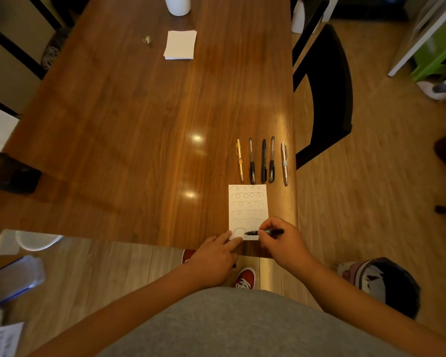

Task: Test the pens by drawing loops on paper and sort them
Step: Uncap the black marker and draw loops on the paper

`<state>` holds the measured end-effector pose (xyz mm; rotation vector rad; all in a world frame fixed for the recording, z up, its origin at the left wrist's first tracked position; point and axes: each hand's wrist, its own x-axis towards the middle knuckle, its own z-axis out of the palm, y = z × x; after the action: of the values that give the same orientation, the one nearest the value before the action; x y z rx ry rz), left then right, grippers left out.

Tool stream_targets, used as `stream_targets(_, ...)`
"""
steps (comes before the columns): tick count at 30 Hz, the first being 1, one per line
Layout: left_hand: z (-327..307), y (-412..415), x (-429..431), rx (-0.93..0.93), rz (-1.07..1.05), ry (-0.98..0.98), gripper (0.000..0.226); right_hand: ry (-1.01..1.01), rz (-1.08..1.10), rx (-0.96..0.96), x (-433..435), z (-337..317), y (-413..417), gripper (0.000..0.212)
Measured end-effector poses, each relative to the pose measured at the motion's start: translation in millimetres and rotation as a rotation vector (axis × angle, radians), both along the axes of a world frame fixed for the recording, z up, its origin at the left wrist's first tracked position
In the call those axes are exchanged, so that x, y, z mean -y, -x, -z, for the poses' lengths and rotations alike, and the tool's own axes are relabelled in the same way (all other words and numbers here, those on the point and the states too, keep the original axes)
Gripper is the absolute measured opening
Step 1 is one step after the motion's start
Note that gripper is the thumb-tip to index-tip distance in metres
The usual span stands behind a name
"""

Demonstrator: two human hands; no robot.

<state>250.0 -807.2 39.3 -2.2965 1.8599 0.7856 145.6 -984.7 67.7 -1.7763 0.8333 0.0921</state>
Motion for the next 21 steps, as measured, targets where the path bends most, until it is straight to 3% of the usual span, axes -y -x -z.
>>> stream_targets(4, 2, 1, 1, 0.0, 0.003, -0.016, 0.039, -0.025, 0.0, 0.0, -4, 1, -3, 0.009)
stream_targets(12, 8, 4, 2, 0.04, 0.015, 0.199, 0.032, -0.032, 0.032, 0.001, -2, 0, -10, 0.005)
stream_targets(21, -2, 4, 7, 0.001, 0.02, 0.085, 0.036, -0.003, 0.074, -0.017, 10, -1, -5, 0.005)
